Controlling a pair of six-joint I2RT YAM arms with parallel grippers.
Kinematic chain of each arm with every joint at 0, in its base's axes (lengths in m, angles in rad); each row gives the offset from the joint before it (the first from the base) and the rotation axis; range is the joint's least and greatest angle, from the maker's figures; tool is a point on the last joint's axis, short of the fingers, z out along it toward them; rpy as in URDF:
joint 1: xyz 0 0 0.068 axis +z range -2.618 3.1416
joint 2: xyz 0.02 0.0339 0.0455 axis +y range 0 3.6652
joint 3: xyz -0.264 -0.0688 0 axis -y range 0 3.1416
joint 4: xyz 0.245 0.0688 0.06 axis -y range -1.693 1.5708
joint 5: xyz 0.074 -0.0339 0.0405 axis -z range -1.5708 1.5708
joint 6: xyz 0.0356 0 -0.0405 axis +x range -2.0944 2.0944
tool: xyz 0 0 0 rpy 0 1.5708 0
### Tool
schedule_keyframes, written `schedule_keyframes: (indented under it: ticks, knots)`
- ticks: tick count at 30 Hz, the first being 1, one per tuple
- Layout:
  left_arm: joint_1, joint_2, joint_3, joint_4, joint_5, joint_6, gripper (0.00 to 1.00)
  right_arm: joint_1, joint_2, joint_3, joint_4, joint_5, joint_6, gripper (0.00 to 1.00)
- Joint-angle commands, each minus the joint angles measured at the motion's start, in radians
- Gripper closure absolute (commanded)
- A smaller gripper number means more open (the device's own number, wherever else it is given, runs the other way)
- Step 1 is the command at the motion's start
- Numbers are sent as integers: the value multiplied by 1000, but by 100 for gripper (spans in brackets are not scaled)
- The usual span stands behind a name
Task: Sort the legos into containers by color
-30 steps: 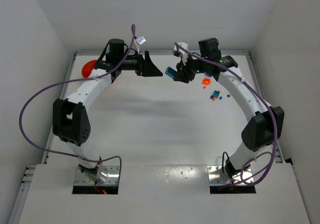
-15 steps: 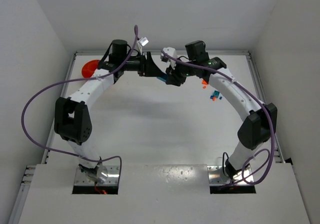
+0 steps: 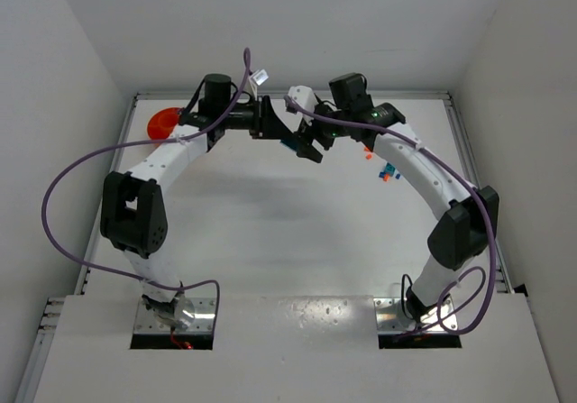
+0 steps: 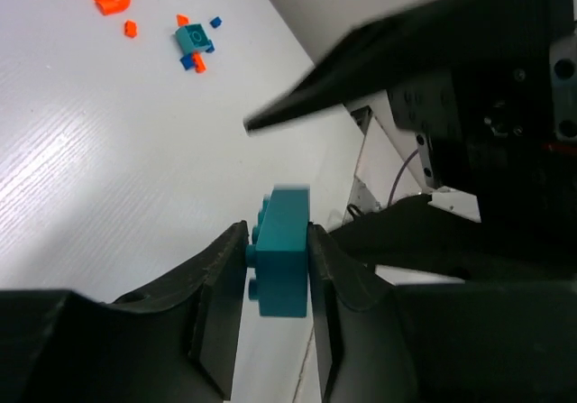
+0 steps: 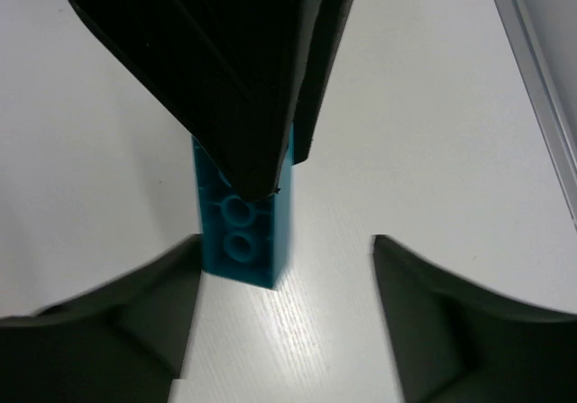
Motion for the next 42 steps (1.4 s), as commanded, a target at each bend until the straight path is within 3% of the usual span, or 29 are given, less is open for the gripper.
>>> schedule_keyframes:
  ticks: [1, 6, 11, 17, 22, 25, 32, 42]
  knots:
    - [-2, -1, -7, 13, 24, 19, 82, -1, -7, 62, 26, 10, -3, 16]
    - [67, -41, -7, -59, -42, 104, 96, -24, -18, 71, -9, -49, -3, 14]
    - [214, -59, 45, -159, -65, 169, 97, -55, -55, -5, 15, 9, 23, 13]
    - [498, -12, 288, -447, -270, 436, 96, -121, -101, -171, 95, 48, 92, 12]
    - [665, 163, 677, -645, -405, 585, 96, -152, -89, -182, 97, 30, 131, 12]
    - [702, 237, 782, -684, -484, 626, 96, -152, -76, -182, 110, 7, 160, 12]
    - [718, 373, 802, -604, -567, 680, 96, -152, -38, -167, 110, -6, 182, 12]
    - [718, 499, 878, -573, -568, 660, 96, -152, -27, -156, 80, -6, 182, 12]
